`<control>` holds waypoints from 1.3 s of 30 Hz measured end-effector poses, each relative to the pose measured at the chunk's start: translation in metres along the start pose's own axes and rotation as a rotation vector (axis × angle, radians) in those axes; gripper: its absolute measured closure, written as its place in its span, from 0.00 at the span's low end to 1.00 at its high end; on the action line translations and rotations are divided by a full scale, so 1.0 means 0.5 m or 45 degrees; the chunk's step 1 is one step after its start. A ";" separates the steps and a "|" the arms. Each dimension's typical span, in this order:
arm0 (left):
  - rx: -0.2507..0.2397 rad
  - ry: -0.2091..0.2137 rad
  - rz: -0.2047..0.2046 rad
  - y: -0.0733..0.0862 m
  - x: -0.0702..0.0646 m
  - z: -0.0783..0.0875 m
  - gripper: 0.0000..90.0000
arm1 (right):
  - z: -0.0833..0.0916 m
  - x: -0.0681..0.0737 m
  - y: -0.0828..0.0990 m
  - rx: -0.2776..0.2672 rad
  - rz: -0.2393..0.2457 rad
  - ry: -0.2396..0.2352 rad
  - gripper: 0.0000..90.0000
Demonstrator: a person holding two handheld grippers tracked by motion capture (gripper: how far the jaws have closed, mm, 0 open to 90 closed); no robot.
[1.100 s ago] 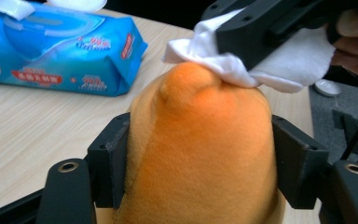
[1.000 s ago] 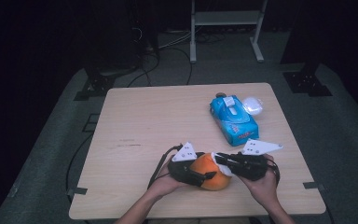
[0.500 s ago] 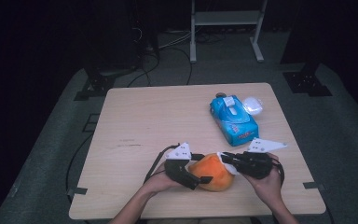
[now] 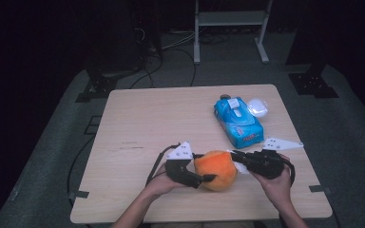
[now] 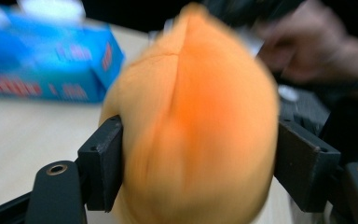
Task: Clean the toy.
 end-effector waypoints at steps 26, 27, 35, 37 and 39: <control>0.130 -0.040 0.013 0.049 0.005 -0.038 0.26 | -0.004 0.076 -0.021 -0.045 0.043 -0.163 0.92; 0.137 -0.040 0.002 0.049 0.001 -0.041 0.26 | -0.013 0.083 -0.013 -0.019 0.074 -0.153 0.92; 0.144 -0.040 -0.022 0.051 -0.006 -0.046 0.27 | -0.017 0.027 -0.003 0.019 0.190 0.089 0.92; 0.140 -0.041 -0.022 0.050 -0.007 -0.047 0.27 | -0.012 0.017 -0.003 0.017 0.190 0.112 0.92; 0.143 -0.043 -0.026 0.050 -0.007 -0.048 0.27 | -0.011 0.015 -0.002 0.026 0.184 0.117 0.92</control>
Point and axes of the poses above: each handheld gripper's, and its own axes: z roughly backward along the jaws, y roughly out of its underside, x roughly to its left, the point moved 9 cm from there along -z, roughly forward along the jaws, and after that the axes turned 12 degrees about -z, right-handed, at the moved point
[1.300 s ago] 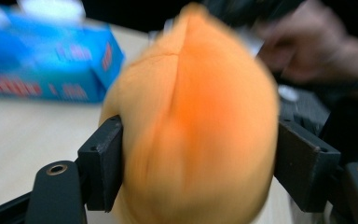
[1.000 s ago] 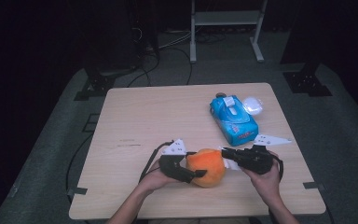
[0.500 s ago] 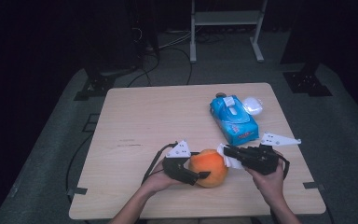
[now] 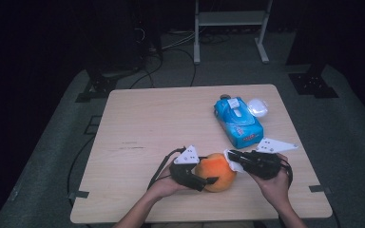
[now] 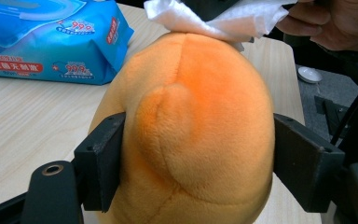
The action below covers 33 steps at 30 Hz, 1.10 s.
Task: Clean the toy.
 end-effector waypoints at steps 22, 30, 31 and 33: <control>-0.008 -0.003 -0.023 0.004 -0.013 -0.021 0.27 | -0.021 0.053 0.000 0.051 -0.013 -0.153 0.93; -0.046 0.051 -0.062 0.001 -0.022 -0.018 0.24 | -0.002 -0.006 0.005 0.055 -0.014 -0.025 0.92; -0.044 0.048 -0.067 0.001 -0.022 -0.019 0.24 | 0.001 -0.015 0.007 0.045 -0.065 -0.046 0.93; -0.045 0.030 -0.077 0.000 -0.020 -0.023 0.27 | 0.005 -0.015 0.008 0.040 -0.094 -0.066 0.93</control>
Point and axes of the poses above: each handheld gripper's, and its own axes: z roughly backward along the jaws, y roughly out of its underside, x roughly to its left, the point moved 9 cm from there along -z, roughly forward along the jaws, and after that the axes turned 12 degrees about -z, right-handed, at the moved point
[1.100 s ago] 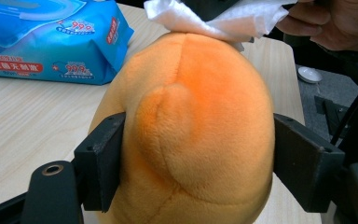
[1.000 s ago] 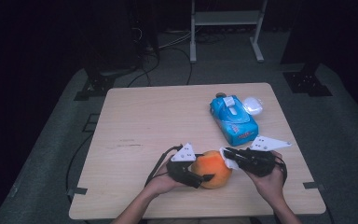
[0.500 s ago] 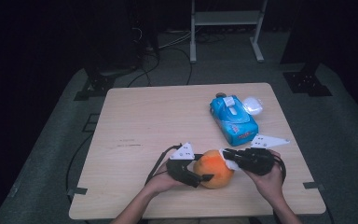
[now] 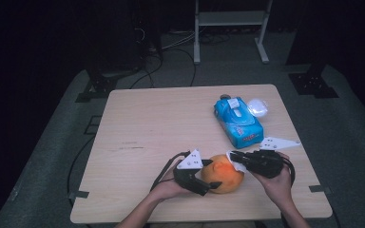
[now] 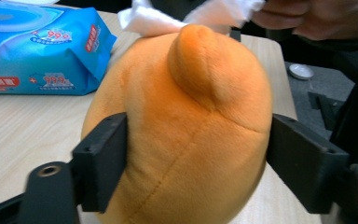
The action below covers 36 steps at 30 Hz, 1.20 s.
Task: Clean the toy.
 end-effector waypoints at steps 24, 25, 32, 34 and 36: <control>-0.003 -0.050 0.127 0.006 0.020 0.000 0.36 | -0.023 0.070 -0.003 0.014 0.171 -0.034 0.92; -0.009 -0.048 0.145 0.007 0.024 0.001 0.36 | -0.020 0.062 -0.001 0.008 0.171 -0.019 0.92; -0.059 -0.070 0.330 0.018 0.051 0.011 0.35 | -0.031 0.092 0.005 0.013 0.215 -0.042 0.92; -0.088 -0.068 0.399 0.025 0.065 0.019 0.35 | -0.034 0.089 0.008 0.026 0.236 -0.030 0.92; -0.114 -0.069 0.453 0.031 0.075 0.026 0.35 | -0.031 0.071 0.010 0.029 0.228 0.001 0.92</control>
Point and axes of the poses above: each handheld gripper's, and its own axes: z roughly backward along the jaws, y roughly out of its underside, x roughly to its left, the point moved 9 cm from there along -z, roughly forward along the jaws, and after that the axes turned 12 degrees about -z, right-handed, at the moved point
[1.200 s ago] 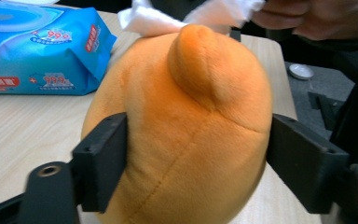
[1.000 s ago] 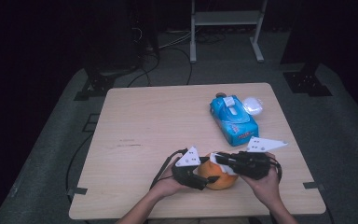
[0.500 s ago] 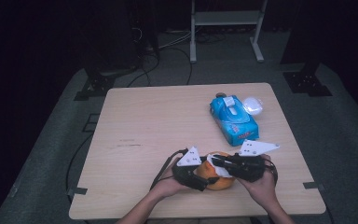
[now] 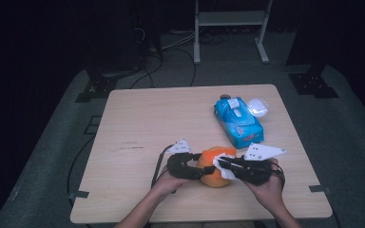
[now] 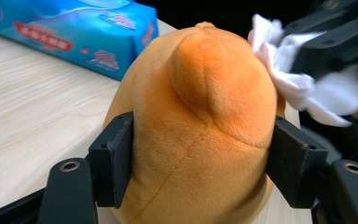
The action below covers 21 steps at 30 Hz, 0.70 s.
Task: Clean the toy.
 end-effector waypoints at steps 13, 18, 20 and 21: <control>0.089 0.011 -0.308 0.004 -0.059 -0.015 0.32 | 0.037 -0.086 0.000 -0.060 -0.212 0.040 0.92; 0.102 0.039 -0.389 0.008 -0.071 -0.017 0.32 | 0.045 -0.113 0.011 -0.060 -0.290 0.040 0.92; 0.109 0.032 -0.413 0.007 -0.077 -0.020 0.32 | 0.049 -0.118 0.011 -0.056 -0.297 0.053 0.92; 0.116 0.031 -0.426 0.008 -0.079 -0.021 0.32 | 0.050 -0.118 0.009 -0.058 -0.295 0.055 0.92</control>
Point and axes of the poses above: each handheld gripper's, and its own axes: z roughly backward along the jaws, y roughly out of its underside, x roughly to its left, the point moved 9 cm from there along -z, roughly forward along the jaws, and after that the axes turned 12 degrees about -z, right-handed, at the moved point
